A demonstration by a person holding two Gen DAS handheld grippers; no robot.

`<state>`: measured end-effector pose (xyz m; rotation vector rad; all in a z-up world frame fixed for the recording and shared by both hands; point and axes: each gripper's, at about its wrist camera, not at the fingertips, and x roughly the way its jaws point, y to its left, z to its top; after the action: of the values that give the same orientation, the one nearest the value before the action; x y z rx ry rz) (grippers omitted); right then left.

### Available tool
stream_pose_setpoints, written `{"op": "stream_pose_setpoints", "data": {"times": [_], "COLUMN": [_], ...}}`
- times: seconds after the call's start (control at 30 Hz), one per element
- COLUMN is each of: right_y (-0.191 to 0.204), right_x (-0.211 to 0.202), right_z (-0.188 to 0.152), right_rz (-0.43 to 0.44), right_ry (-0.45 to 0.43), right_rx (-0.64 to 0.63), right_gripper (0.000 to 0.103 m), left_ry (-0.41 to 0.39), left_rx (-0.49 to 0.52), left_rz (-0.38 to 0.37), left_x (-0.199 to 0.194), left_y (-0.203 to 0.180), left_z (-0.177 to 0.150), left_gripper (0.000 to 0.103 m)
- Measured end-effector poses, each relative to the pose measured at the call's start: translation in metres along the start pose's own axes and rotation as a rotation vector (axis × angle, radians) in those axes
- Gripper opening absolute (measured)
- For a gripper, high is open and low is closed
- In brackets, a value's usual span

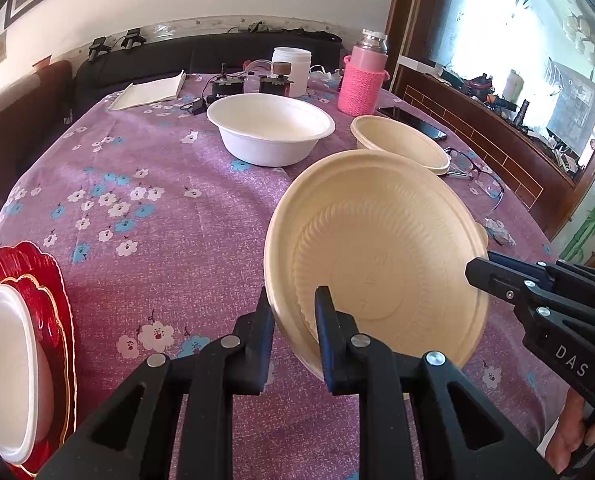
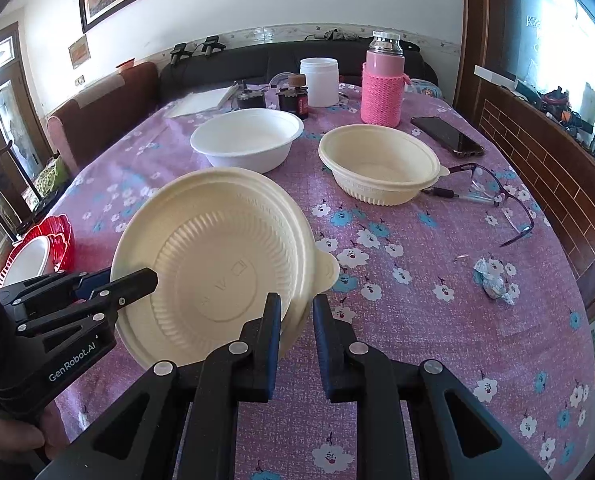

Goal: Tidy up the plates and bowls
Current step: 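Lift the cream bowl with both tools and carry it toward the red plates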

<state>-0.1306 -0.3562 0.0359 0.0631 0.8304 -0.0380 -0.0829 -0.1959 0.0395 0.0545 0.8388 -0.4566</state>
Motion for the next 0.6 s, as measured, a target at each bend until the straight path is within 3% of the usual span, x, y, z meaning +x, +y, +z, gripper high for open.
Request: {"op": "stream_pose_setpoints", "data": {"times": [0.6], "right_y": [0.024], "right_x": [-0.007], "right_z": [0.005], "right_rz": [-0.021], "right_ry": [-0.031], "right_rx": [-0.048], "right_gripper": [0.018], "left_ry": [-0.042], "left_rx": [-0.027], "left_rz": [0.005], "left_x": [-0.015], "left_y": [0.013], "left_z": [-0.001], "left_gripper": [0.019]}}
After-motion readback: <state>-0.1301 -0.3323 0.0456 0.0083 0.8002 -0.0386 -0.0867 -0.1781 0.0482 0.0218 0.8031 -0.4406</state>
